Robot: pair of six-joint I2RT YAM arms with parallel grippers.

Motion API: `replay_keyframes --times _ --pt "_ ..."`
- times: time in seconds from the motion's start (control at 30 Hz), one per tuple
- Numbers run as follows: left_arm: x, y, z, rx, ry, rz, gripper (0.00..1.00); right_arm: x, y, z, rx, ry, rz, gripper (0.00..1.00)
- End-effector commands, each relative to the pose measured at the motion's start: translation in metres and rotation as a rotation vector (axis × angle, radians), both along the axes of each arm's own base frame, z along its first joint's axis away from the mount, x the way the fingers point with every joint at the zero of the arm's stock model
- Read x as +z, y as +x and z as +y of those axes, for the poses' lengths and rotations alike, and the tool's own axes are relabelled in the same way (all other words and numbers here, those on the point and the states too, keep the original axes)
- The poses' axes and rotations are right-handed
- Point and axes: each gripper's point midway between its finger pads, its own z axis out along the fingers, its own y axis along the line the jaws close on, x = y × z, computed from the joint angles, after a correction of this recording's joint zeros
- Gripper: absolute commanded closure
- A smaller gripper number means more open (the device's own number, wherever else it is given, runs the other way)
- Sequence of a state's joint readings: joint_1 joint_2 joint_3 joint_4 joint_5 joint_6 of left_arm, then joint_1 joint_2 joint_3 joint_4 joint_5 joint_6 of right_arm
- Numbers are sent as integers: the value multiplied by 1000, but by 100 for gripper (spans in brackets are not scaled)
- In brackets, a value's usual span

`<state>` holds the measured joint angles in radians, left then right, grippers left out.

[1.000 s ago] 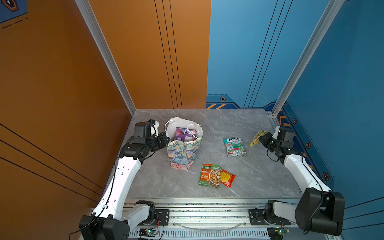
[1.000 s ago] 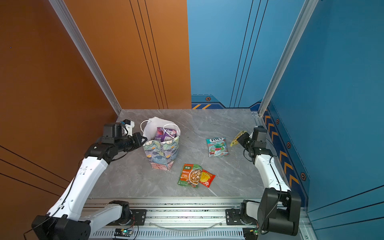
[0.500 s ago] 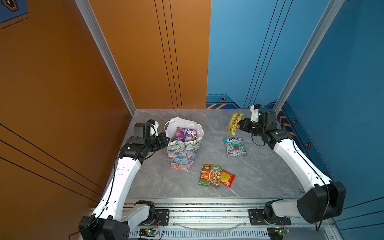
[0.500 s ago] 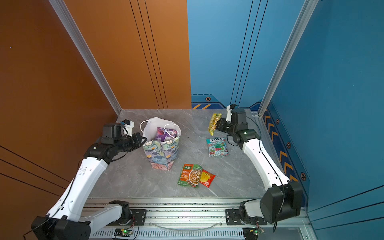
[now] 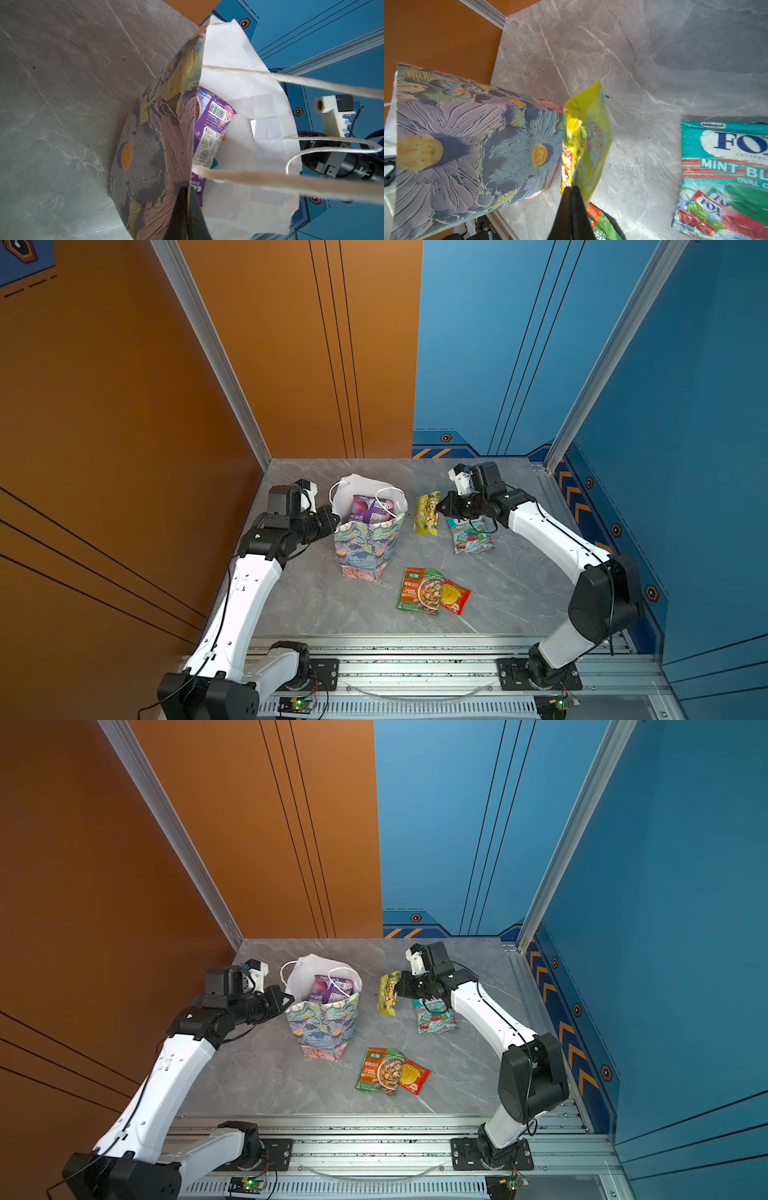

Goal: Place the snacks into the paper bag

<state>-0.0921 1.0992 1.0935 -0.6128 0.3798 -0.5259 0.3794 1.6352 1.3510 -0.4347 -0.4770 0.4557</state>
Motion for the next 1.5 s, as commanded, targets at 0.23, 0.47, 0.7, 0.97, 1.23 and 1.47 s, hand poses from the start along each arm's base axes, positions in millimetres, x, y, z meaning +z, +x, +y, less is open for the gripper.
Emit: replay_keyframes --times 0.23,0.47,0.7,0.97,1.23,1.47 --pt "12 3 -6 -23 -38 -33 100 -70 -7 -51 -64 -66 165 100" --pt "11 4 -6 -23 -38 -28 100 -86 -12 -94 -195 -133 188 90" --pt "11 3 -7 -28 -39 -29 100 -88 -13 -109 -291 -43 187 61" --pt "11 3 -7 -30 -40 -32 100 -101 -32 -112 -366 77 200 45" --pt "12 4 -7 -32 -41 -34 100 -129 -52 -104 -418 192 222 33" --pt "11 3 -7 -30 -39 -32 100 -135 -49 -88 -418 268 218 34"
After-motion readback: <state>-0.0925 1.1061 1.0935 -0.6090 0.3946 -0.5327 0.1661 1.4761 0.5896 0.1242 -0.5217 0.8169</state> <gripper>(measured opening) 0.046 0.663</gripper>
